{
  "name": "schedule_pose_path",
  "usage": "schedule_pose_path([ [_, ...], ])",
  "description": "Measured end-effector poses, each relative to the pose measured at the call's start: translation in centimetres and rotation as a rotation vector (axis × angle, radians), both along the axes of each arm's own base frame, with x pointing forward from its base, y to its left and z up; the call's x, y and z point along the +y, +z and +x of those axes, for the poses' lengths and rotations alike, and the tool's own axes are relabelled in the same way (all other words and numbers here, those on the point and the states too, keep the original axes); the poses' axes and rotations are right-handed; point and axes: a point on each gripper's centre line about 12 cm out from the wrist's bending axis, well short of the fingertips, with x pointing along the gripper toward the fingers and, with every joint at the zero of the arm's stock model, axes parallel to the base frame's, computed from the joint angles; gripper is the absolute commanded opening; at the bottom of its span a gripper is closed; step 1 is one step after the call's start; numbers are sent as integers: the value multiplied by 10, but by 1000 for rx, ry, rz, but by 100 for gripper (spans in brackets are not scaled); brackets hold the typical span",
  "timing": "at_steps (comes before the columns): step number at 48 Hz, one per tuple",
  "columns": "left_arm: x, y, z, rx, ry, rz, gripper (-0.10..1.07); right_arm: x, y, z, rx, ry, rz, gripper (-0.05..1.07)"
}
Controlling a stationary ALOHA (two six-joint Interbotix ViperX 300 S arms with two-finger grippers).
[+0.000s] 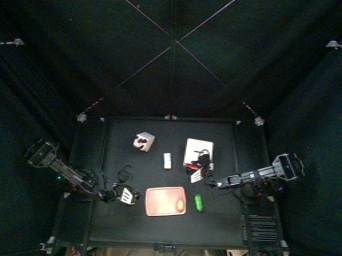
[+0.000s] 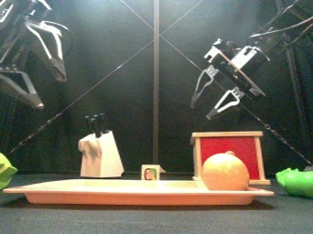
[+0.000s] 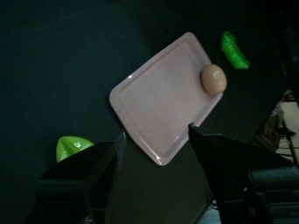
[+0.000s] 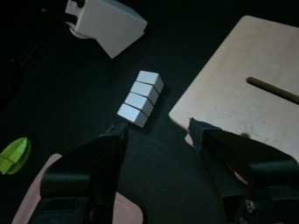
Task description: Grab drawer handle
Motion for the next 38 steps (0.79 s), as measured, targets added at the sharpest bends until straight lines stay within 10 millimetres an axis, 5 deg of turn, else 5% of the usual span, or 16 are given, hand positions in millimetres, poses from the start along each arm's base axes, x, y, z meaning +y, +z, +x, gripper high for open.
schedule_pose_path([
  [23, 51, 12, 16, -156, -78, 9, 35, 29, -8, -13, 40, -158, 57, 90],
  [38, 93, 29, 29, -215, -105, 145, 30, 31, -17, -12, 95, -266, 83, 90],
])
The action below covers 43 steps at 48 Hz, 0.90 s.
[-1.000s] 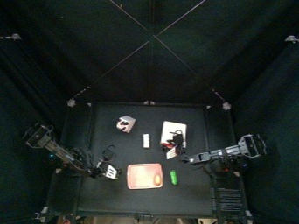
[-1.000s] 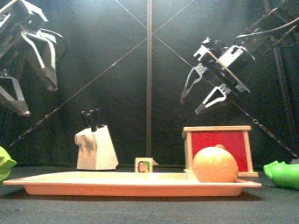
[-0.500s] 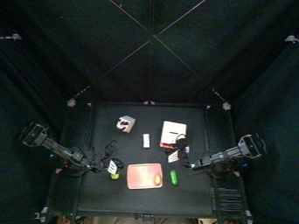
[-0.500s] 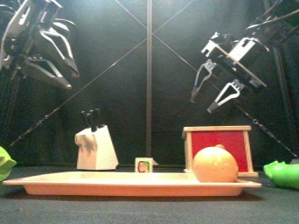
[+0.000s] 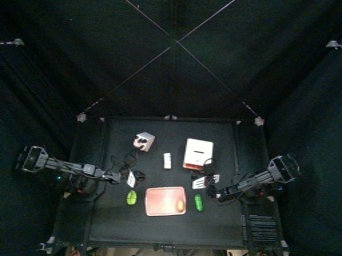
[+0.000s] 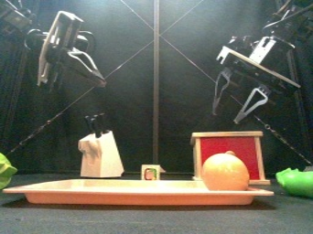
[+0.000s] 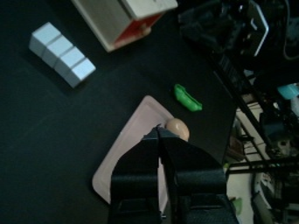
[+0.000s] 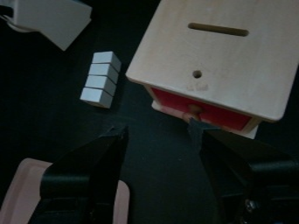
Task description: Grab drawer handle
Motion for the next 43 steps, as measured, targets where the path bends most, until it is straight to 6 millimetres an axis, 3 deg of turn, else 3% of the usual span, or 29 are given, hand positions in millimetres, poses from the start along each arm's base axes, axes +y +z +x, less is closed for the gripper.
schedule_pose_path([
  [13, 27, 19, 22, -21, -8, 172, 30, -1, -4, -3, 24, -41, 16, 90],
  [31, 55, 25, 80, 29, -64, 466, 30, 1, -15, -6, 64, -83, 53, 90],
  [43, 71, 6, 134, 71, -53, 495, 30, 2, -21, -2, 85, -107, 65, 90],
])
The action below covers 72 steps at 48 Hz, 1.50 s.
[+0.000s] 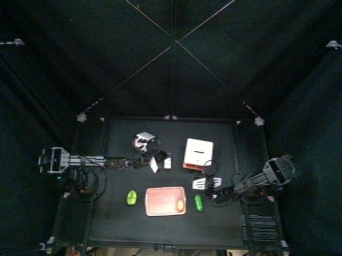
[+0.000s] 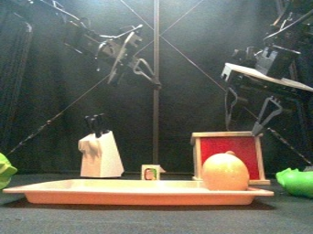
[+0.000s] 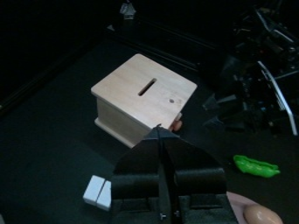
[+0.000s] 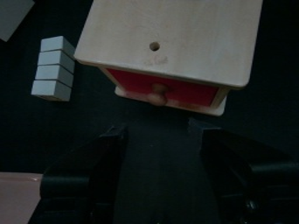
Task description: Grab drawer handle
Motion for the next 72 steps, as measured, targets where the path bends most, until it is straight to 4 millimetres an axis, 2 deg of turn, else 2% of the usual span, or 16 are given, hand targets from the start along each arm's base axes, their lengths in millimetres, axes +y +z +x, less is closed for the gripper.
schedule_pose_path([
  [8, 12, -22, 35, 29, 12, -5, 30, -3, -4, 3, 13, -15, -2, 90],
  [21, 25, -44, 64, 52, 25, -10, 30, -12, -14, 4, 46, -66, 8, 90],
  [34, 31, -52, 76, 56, 31, -14, 30, -23, -25, 10, 57, -83, 18, 90],
  [48, 33, -67, 76, 79, 47, -38, 30, -38, -37, 13, 90, -117, 3, 90],
  [55, 33, -68, 77, 79, 50, -43, 30, -46, -42, 15, 99, -145, 8, 90],
  [72, 34, -71, 77, 87, 52, -46, 30, -51, -46, 24, 98, -167, 20, 89],
])
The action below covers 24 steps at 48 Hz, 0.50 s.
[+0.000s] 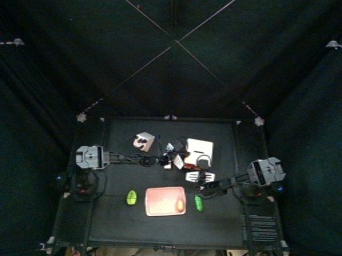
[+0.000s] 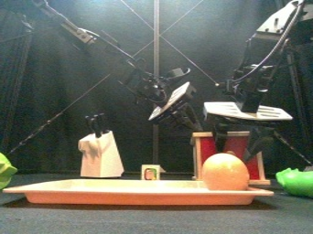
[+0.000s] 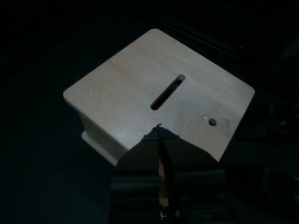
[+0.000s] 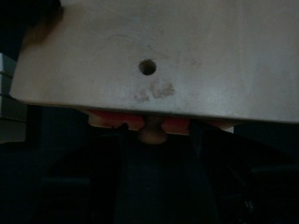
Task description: Grab drawer handle
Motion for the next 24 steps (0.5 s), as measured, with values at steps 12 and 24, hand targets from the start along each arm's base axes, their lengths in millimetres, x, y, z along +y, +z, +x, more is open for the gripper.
schedule_pose_path([
  [12, 0, -2, 0, 2, 2, -3, 30, -2, -2, 0, 4, -17, 7, 75],
  [24, -1, -2, 0, 1, 3, -7, 30, -2, -3, 0, 14, -16, 13, 58],
])
